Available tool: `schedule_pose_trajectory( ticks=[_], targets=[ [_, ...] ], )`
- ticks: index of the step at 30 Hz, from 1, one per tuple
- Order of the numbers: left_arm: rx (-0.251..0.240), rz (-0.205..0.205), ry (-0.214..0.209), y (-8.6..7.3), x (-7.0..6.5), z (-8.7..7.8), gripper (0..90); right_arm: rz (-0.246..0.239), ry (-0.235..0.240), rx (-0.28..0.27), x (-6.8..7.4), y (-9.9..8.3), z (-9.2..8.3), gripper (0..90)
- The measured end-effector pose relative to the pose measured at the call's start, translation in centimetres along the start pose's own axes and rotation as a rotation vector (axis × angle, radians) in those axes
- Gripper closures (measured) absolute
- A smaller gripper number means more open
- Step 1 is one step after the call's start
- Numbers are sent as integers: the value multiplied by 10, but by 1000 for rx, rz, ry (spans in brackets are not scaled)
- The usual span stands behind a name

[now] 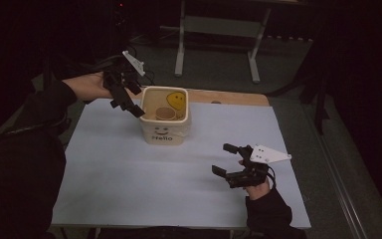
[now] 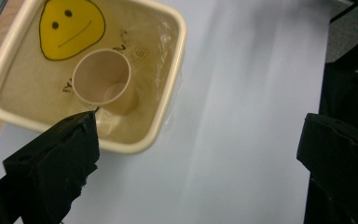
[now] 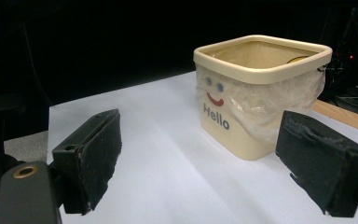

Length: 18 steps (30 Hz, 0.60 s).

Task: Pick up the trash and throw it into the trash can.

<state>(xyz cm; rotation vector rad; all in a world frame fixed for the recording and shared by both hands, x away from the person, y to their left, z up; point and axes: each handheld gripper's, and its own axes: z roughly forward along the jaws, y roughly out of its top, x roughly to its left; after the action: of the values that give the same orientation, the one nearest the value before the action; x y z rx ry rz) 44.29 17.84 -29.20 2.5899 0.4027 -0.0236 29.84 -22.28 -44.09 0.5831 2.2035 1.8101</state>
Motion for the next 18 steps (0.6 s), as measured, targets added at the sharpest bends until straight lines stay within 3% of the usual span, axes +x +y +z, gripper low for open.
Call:
schedule_pose_trajectory(
  ticks=[9, 18],
  targets=[
    [-26, -10, 8, -15, -12, 6, 2, -4, 0, 5, 0, 0, 1, 140],
    [-70, -27, -19, -34, -24, 15, 2, -4, 1, 7, 0, 0, 1, 140]
  ],
)
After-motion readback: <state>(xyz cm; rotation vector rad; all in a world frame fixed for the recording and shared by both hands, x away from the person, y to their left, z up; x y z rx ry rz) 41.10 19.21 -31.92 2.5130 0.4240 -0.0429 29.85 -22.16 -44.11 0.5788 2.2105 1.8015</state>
